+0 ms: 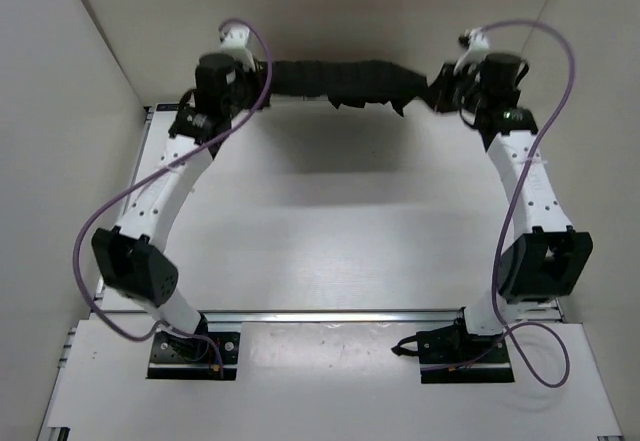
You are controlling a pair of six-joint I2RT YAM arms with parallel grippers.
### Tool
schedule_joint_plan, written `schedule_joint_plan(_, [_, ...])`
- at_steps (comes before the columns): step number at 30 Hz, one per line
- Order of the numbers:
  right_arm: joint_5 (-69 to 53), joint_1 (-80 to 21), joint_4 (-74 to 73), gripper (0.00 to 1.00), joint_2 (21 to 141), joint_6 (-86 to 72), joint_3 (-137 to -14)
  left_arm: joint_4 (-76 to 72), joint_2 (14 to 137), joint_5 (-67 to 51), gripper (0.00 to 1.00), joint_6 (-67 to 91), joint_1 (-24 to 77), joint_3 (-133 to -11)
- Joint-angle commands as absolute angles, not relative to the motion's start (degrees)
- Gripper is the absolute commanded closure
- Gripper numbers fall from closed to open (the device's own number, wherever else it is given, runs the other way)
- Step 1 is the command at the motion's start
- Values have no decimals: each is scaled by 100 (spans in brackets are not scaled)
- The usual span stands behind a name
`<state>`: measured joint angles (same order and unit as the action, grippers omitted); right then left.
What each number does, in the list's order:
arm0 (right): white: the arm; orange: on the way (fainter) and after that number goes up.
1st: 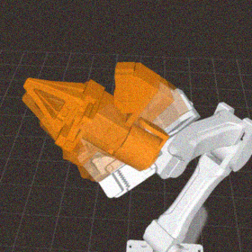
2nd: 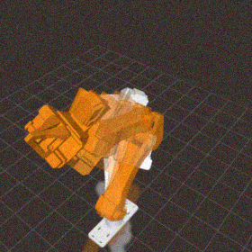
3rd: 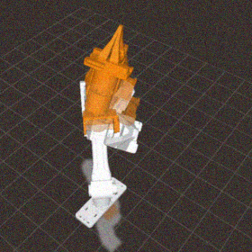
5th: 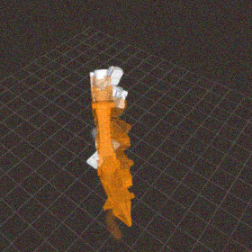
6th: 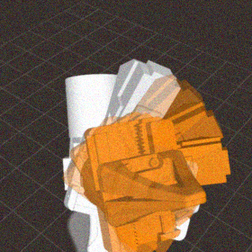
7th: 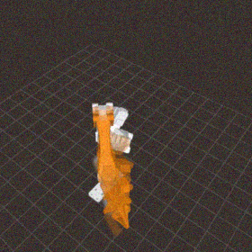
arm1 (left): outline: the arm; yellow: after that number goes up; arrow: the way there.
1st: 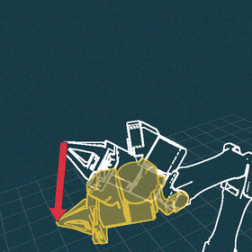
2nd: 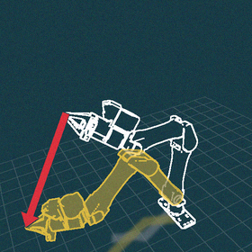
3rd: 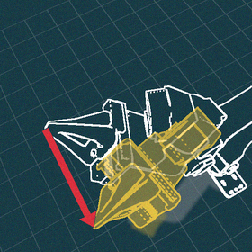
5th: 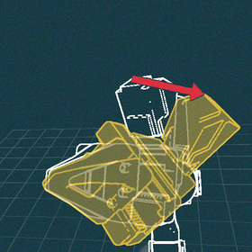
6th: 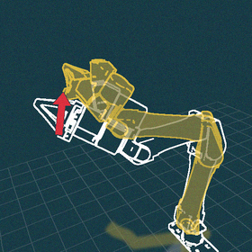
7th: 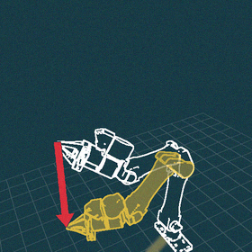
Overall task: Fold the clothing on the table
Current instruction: Fold the skirt
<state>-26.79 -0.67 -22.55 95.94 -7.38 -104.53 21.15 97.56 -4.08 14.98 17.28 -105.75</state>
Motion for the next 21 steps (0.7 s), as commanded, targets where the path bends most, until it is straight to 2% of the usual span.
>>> schedule_joint_plan(1, [-2338, 36, -2338, 100, 8855, -440, -8068, 2557, 9108, 368, 100, 1081, 1932, -8499])
schedule_joint_plan(5, [-2276, -447, -2591, 100, 7526, -745, -5743, 2943, 7362, 580, 100, 1501, 2521, -5904])
schedule_joint_plan(7, [-2329, -615, -2855, 100, 6596, -1114, -4812, 3302, 6603, 510, 100, 1836, 2662, -5338])
schedule_joint_plan(9, [-2556, -773, -3172, 100, 6033, -1413, -4554, 3743, 6031, 238, 100, 2135, 2532, -5221])
schedule_joint_plan(11, [-2785, -739, -3296, 100, 5731, -1573, -4518, 4077, 5976, 184, 100, 2101, 2391, -5430])
schedule_joint_plan(14, [-2874, -546, -3138, 100, 6342, -1320, -4789, 3746, 6511, 211, 100, 1969, 2120, -5694])
schedule_joint_plan(16, [-2970, -370, -2937, 99, 7000, -1188, -5174, 3543, 7343, 53, 100, 1855, 1961, -6045])
schedule_joint_plan(21, [-2954, -308, -2409, 100, 8654, -1257, -6063, 3252, 9287, -158, 100, 1644, 1802, -7634])
